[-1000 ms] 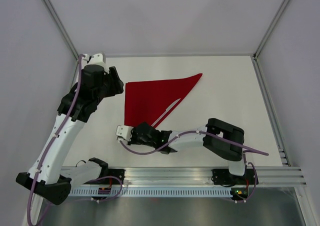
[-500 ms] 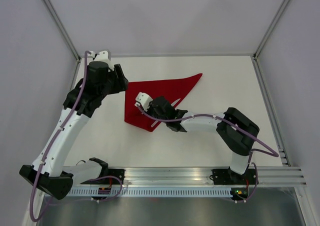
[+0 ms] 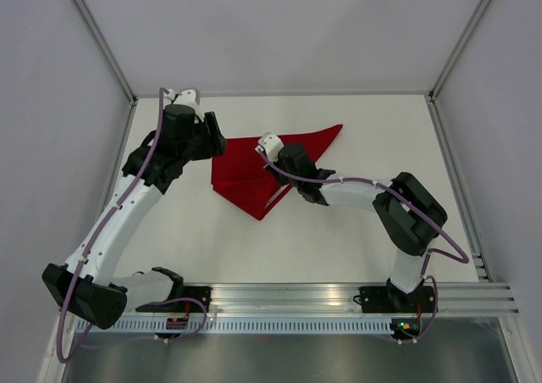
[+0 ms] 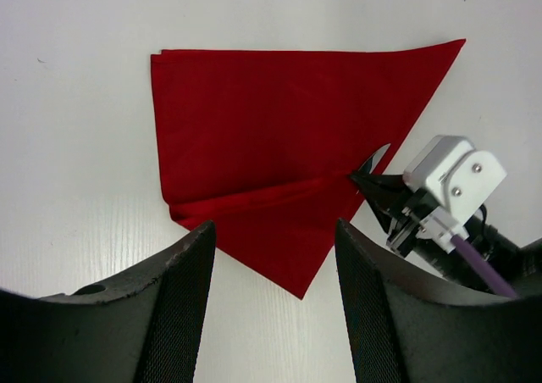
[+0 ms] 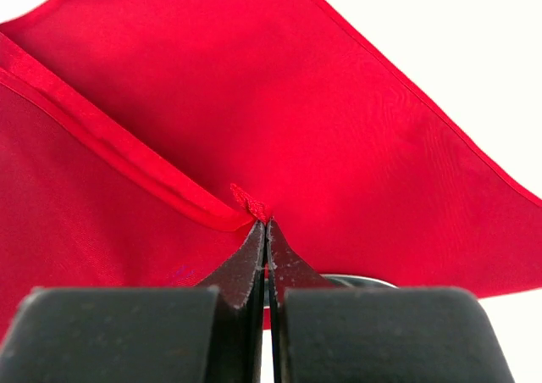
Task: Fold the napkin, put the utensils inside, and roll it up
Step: Fold the napkin at the center of the board.
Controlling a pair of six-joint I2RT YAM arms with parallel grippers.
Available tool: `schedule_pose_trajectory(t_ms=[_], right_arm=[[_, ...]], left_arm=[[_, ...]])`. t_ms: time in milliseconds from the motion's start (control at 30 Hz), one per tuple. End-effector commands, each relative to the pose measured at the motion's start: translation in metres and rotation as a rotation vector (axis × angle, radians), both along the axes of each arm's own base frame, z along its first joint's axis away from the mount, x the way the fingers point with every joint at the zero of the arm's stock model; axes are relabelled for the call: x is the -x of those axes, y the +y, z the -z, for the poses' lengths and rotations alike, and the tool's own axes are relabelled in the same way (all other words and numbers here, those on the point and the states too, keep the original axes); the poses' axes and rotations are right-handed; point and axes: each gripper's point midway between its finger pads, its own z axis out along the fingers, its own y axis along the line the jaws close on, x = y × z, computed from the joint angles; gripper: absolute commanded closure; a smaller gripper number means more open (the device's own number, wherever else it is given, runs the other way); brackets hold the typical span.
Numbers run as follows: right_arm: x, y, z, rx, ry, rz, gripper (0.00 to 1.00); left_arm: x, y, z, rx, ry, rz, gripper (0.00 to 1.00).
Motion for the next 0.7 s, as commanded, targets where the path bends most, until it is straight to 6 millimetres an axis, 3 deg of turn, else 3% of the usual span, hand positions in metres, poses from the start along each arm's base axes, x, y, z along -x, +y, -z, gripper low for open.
schedule_pose_trajectory(t_ms=[0,267,667], right_arm=[[-0.004,-0.010,-0.014,-0.053,0.010,0.022,1.00],[-0.012,-0.034,0.000,-0.058,0.054,0.065,0.99],[-0.015,-0.053,0.021,-0.064,0.114,0.107,0.99]], left_arm=[[-0.006,-0.011,0.001,0.031,-0.022,0.038,0.37],[-0.007,-0.022,0.028,0.065,0.027,0.061,0.37],[-0.006,-0.036,0.092,0.103,0.132,0.077,0.37]])
